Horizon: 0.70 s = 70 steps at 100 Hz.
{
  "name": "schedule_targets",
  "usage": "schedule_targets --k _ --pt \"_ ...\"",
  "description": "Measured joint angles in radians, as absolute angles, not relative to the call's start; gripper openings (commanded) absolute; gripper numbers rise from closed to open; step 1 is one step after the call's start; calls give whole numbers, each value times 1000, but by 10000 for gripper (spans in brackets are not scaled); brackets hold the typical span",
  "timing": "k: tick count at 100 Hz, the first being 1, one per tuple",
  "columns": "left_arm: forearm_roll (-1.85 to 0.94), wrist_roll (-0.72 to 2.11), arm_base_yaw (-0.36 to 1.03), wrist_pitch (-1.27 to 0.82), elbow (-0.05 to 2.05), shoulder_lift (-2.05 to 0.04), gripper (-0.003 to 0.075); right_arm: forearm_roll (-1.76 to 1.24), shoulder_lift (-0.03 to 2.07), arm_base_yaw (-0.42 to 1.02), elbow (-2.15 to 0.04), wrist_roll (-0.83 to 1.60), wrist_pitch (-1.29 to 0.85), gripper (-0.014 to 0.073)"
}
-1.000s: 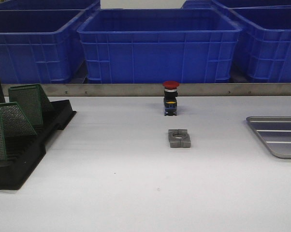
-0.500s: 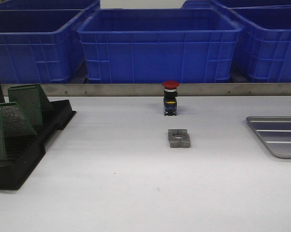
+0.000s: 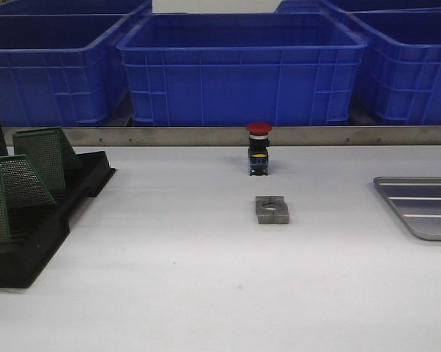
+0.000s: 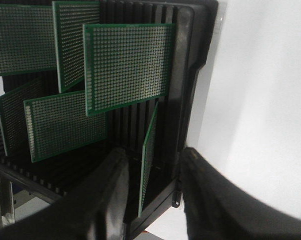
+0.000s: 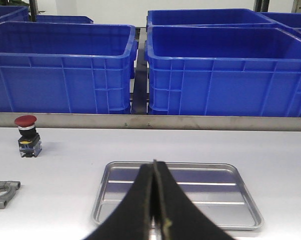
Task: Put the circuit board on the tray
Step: 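Reach the left gripper down into the black rack toward a green board, then close the left gripper on the edge of a green perforated board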
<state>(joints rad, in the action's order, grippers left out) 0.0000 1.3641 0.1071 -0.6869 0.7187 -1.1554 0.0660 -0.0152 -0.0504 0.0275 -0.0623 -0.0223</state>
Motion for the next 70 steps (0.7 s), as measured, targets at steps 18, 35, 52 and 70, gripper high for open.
schedule_targets --k 18,35,52,70 --pt "47 1368 107 -659 719 -1223 239 66 -15 -50 28 -62 -22 -61" --pt "59 1368 107 -594 719 -1272 239 66 -15 -50 28 -62 -22 -61" --pt "59 1368 107 -576 722 -1330 239 66 -15 -50 28 -62 -22 -61" --pt "59 1368 107 -565 723 -1369 239 66 -15 -50 28 -62 -22 -61"
